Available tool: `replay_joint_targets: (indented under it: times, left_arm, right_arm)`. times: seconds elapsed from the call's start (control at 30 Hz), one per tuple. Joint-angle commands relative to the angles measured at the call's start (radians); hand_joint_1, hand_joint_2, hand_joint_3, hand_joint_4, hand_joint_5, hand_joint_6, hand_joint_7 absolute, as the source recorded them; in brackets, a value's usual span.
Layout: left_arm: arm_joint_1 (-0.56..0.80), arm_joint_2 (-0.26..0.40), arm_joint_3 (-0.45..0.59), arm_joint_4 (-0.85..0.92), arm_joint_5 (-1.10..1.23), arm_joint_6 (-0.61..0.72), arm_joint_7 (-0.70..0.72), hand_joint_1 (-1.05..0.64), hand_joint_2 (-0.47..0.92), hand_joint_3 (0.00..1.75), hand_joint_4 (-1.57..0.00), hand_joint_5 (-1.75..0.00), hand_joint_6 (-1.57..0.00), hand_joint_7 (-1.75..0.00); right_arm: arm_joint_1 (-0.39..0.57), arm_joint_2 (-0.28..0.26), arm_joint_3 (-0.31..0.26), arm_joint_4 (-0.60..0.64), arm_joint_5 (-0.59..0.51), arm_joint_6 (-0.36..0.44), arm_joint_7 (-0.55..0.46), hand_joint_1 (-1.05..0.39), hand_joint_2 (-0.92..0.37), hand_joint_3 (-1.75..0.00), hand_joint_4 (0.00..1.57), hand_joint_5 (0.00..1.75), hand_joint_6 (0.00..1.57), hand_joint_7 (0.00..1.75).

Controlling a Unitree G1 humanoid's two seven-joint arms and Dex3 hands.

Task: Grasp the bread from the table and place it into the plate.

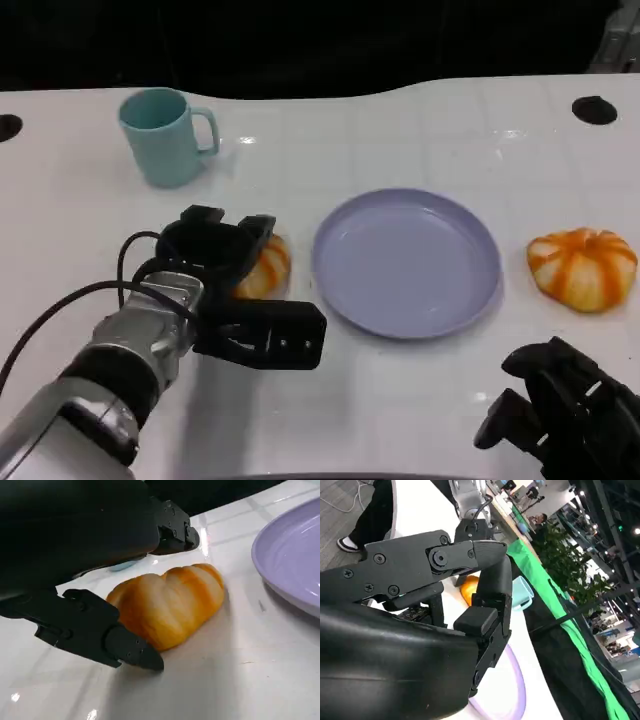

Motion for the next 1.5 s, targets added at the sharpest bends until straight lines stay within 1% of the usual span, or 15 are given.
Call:
replay_joint_targets:
  times: [0.03,0.17,0.33,0.5,0.53,0.57,0.6,0.7,0.8,0.83,0.87,0.9,0.97,1.43,1.5]
  left_arm:
    - [-0.025,-0.003,-0.009,0.058,-0.028,-0.014,-0.011,-0.30,0.73,0.00,-0.01,-0.18,-0.15,-0.01]
    - [-0.040,-0.006,-0.012,0.087,-0.049,-0.035,-0.035,-0.28,0.74,0.00,-0.05,-0.19,-0.17,-0.01]
    - [-0.054,-0.006,-0.021,0.118,-0.066,-0.072,-0.048,-0.21,0.81,0.01,-0.36,-0.16,-0.40,-0.03]
    - [-0.057,-0.013,-0.020,0.138,-0.078,-0.089,-0.043,-0.18,0.86,0.01,-0.56,-0.15,-0.56,-0.04]
    - [-0.056,-0.013,-0.017,0.141,-0.081,-0.094,-0.033,-0.18,0.88,0.01,-0.62,-0.41,-0.64,-0.02]
    - [-0.054,-0.013,-0.016,0.143,-0.083,-0.097,-0.026,-0.18,0.90,0.01,-0.55,-0.79,-0.71,-0.01]
    - [-0.052,-0.010,-0.022,0.145,-0.078,-0.106,-0.008,-0.18,0.91,0.01,-0.52,-0.93,-0.73,-0.01]
    - [-0.048,-0.004,-0.031,0.154,-0.076,-0.128,0.025,-0.23,0.92,0.24,-0.68,-1.12,-0.91,-0.03]
    - [-0.045,-0.002,-0.031,0.162,-0.082,-0.133,0.043,-0.21,0.92,0.19,-0.77,-1.16,-1.09,-0.08]
    - [-0.040,0.000,-0.030,0.163,-0.083,-0.141,0.066,-0.20,0.92,0.21,-0.76,-1.39,-1.07,-0.39]
    - [-0.036,0.003,-0.028,0.163,-0.086,-0.148,0.085,-0.20,0.92,0.26,-0.75,-1.60,-0.86,-1.04]
    - [-0.033,0.005,-0.028,0.164,-0.086,-0.154,0.101,-0.20,0.92,0.30,-0.75,-1.67,-0.76,-1.30]
    - [-0.028,0.007,-0.031,0.165,-0.083,-0.158,0.130,-0.22,0.92,0.39,-0.77,-1.73,-0.63,-1.59]
    - [-0.038,0.013,0.006,0.163,-0.119,-0.164,0.300,-0.17,0.91,0.27,-0.82,-1.75,-0.68,-1.38]
    - [-0.048,0.011,0.025,0.159,-0.134,-0.163,0.314,-0.15,0.91,0.24,-0.84,-1.75,-0.63,-1.52]
  right_arm:
    - [0.009,-0.008,-0.009,-0.034,0.018,0.014,-0.012,-0.57,-0.92,-0.16,0.60,1.55,0.68,1.06]
    - [0.011,-0.010,-0.009,-0.035,0.020,0.011,-0.005,-0.56,-0.92,-0.17,0.59,1.55,0.68,1.05]
    - [0.012,-0.012,-0.013,-0.029,0.032,0.009,0.008,-0.55,-0.92,-0.18,0.58,1.54,0.66,1.03]
    - [0.018,-0.014,-0.013,-0.032,0.033,0.007,0.008,-0.55,-0.92,-0.17,0.59,1.52,0.67,1.01]
    - [0.020,-0.014,-0.011,-0.034,0.031,0.005,0.009,-0.56,-0.92,-0.18,0.59,1.52,0.67,1.00]
    - [0.022,-0.015,-0.011,-0.035,0.030,0.003,0.009,-0.56,-0.92,-0.18,0.59,1.52,0.67,1.00]
    - [0.024,-0.015,-0.011,-0.037,0.031,0.005,0.008,-0.56,-0.92,-0.18,0.59,1.52,0.67,1.00]
    - [0.029,-0.016,-0.011,-0.039,0.035,0.003,0.014,-0.56,-0.92,-0.18,0.59,1.51,0.68,0.99]
    - [0.034,-0.014,-0.010,-0.043,0.036,0.003,0.012,-0.56,-0.92,-0.18,0.59,1.51,0.68,0.98]
    - [0.036,-0.014,-0.009,-0.046,0.035,0.004,0.009,-0.56,-0.92,-0.17,0.59,1.51,0.69,0.98]
    - [0.039,-0.014,-0.008,-0.050,0.033,0.004,0.007,-0.56,-0.92,-0.17,0.59,1.51,0.69,0.98]
    - [0.041,-0.014,-0.006,-0.054,0.032,0.004,0.005,-0.56,-0.92,-0.18,0.59,1.51,0.69,0.98]
    - [0.043,-0.014,-0.005,-0.058,0.032,0.006,0.004,-0.56,-0.92,-0.18,0.59,1.51,0.69,0.97]
    - [0.035,-0.014,-0.011,-0.041,0.033,-0.002,0.020,-0.55,-0.92,-0.20,0.58,1.52,0.70,0.96]
    - [0.034,-0.016,-0.012,-0.039,0.033,-0.001,0.021,-0.55,-0.92,-0.19,0.58,1.52,0.70,0.95]
